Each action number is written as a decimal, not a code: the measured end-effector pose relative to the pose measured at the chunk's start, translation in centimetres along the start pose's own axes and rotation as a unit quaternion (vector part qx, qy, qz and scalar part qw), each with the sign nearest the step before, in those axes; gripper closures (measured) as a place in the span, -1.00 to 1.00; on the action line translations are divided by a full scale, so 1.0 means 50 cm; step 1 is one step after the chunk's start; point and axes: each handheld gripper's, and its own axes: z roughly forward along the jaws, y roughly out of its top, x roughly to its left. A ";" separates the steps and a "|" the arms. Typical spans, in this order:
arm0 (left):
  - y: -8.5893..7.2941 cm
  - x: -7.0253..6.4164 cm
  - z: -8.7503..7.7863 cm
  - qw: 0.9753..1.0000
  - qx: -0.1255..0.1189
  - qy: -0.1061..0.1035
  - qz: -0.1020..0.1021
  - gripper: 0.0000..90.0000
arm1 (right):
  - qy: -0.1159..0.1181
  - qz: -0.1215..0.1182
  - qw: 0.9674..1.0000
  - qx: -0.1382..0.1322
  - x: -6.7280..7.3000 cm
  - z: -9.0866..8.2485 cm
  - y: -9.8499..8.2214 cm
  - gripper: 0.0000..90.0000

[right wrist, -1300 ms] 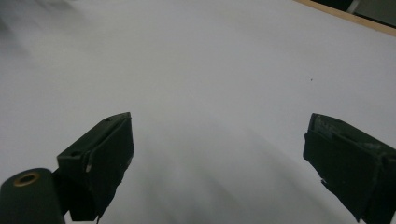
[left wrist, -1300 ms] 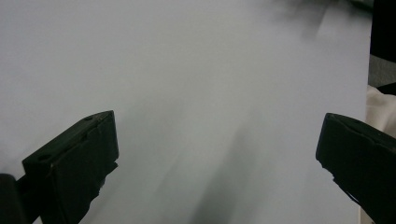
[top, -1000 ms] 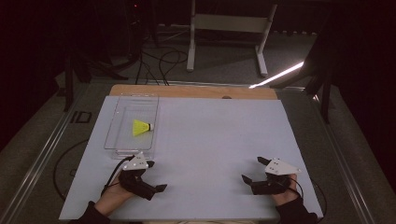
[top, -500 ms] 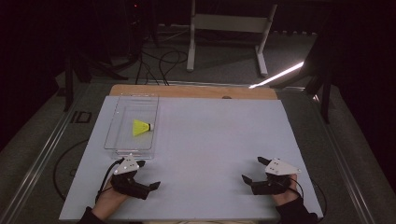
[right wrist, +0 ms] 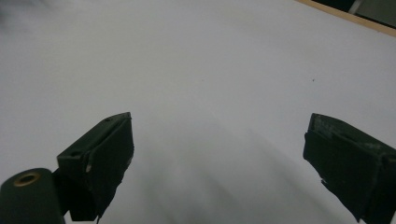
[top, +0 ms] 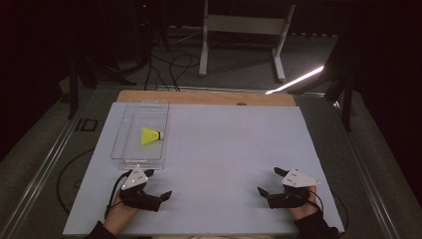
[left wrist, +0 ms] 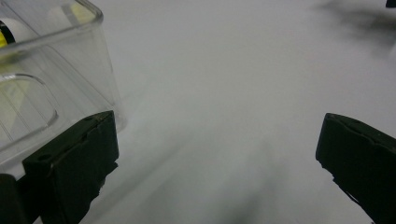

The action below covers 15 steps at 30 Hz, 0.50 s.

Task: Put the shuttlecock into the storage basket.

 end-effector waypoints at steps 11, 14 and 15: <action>-0.003 0.006 0.002 1.000 -0.007 0.004 -0.010 -1.00 | 0.001 0.003 1.000 0.003 0.000 0.000 -0.001 -0.81; -0.003 0.008 -0.001 1.000 -0.010 0.003 -0.012 -1.00 | 0.002 0.002 1.000 0.003 0.000 0.001 -0.001 -0.81; -0.003 0.008 -0.001 1.000 -0.013 0.006 -0.013 -1.00 | 0.002 0.003 1.000 0.004 0.000 0.002 -0.002 -0.81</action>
